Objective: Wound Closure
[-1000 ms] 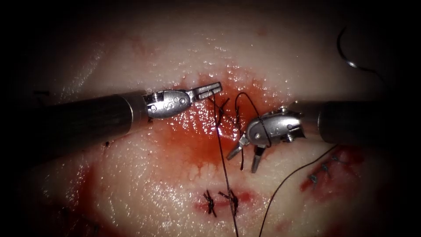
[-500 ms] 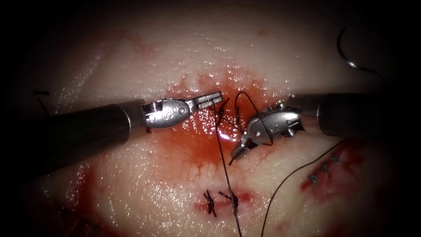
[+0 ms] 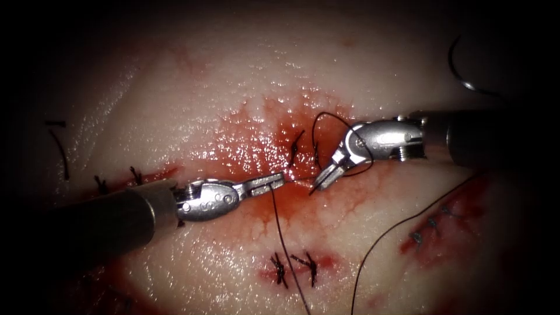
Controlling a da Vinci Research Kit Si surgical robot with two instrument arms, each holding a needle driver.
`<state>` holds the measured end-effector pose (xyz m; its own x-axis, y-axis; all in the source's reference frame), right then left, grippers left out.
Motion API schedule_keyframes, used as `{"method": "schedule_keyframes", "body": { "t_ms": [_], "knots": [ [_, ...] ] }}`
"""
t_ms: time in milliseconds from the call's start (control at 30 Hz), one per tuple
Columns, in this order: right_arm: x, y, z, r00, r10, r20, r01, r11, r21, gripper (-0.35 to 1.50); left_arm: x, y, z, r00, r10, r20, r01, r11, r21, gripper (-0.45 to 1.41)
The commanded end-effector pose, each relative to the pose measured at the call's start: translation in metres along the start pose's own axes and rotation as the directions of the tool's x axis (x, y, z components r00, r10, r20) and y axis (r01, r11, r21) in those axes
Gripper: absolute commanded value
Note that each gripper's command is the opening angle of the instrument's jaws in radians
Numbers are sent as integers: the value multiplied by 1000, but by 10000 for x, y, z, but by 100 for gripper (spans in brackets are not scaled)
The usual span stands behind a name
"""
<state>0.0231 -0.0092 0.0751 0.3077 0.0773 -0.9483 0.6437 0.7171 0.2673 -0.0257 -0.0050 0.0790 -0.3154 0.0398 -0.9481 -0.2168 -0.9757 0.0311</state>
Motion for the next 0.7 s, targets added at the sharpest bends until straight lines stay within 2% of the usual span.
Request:
{"method": "schedule_keyframes", "body": {
  "t_ms": [33, 200, 500, 700],
  "knots": [
    [-6, 8, 6, 1000, 10, -10, -10, 1000, -3, -35, -5, 7, 7, 1000, 11, 4, -11, 1000, -1, -45],
    [-17, 16, -1, 998, 56, -15, -56, 998, -40, -35, 4, 43, 5, 1000, 25, 15, -25, 999, -21, -45],
    [-39, 38, -22, 980, 171, -99, -181, 977, -114, -35, 73, 103, -12, 999, 41, -20, -42, 997, -72, -45],
    [-48, 45, -27, 976, 197, -94, -211, 964, -161, -35, 97, 129, -18, 998, 30, -55, -36, 994, -107, -45]
  ]
}}
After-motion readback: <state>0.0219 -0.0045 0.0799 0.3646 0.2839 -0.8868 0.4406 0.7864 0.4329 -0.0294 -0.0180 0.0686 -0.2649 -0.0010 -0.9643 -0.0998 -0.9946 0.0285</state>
